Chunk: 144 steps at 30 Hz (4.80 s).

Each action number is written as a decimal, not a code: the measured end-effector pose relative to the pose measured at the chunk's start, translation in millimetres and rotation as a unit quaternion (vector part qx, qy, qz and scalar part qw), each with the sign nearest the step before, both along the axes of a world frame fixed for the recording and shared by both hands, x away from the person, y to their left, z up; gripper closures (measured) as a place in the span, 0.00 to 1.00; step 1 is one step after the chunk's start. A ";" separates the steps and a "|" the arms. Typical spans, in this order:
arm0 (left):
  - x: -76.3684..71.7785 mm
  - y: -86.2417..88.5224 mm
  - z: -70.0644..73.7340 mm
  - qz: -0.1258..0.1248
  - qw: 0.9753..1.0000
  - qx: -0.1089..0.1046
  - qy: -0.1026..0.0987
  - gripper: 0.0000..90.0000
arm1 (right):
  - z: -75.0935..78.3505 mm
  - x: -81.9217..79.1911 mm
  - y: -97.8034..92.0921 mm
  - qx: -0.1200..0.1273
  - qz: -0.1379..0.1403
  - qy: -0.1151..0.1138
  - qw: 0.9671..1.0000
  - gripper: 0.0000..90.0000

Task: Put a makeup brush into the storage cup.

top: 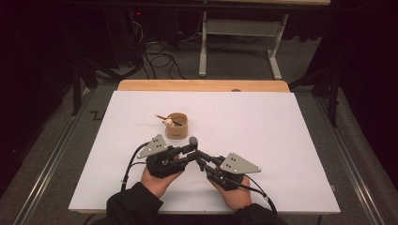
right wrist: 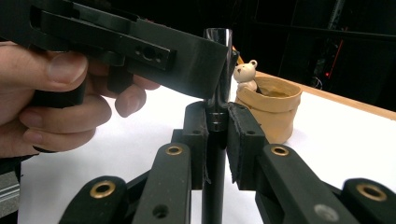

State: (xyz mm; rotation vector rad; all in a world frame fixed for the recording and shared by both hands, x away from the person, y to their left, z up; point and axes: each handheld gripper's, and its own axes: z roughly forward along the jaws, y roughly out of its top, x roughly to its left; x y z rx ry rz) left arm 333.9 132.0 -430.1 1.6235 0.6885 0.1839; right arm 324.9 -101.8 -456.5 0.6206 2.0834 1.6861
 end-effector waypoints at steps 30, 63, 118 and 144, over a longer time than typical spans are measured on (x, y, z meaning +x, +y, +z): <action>-1.1 -0.5 0.1 -0.002 1.000 0.000 -0.005 0.84 | -0.4 -0.7 1.2 0.000 0.003 -0.001 1.000 0.89; -0.9 5.2 1.7 0.009 1.000 0.002 -0.010 0.84 | -7.5 1.4 2.9 -0.023 0.000 0.025 0.999 0.77; -0.5 6.2 -3.4 0.014 1.000 0.014 -0.011 0.86 | -17.0 2.4 6.0 -0.036 0.009 0.038 0.999 0.72; 6.8 35.8 -4.9 0.056 0.998 0.033 -0.013 0.86 | -8.8 10.2 -14.3 -0.029 -0.009 0.061 0.998 0.20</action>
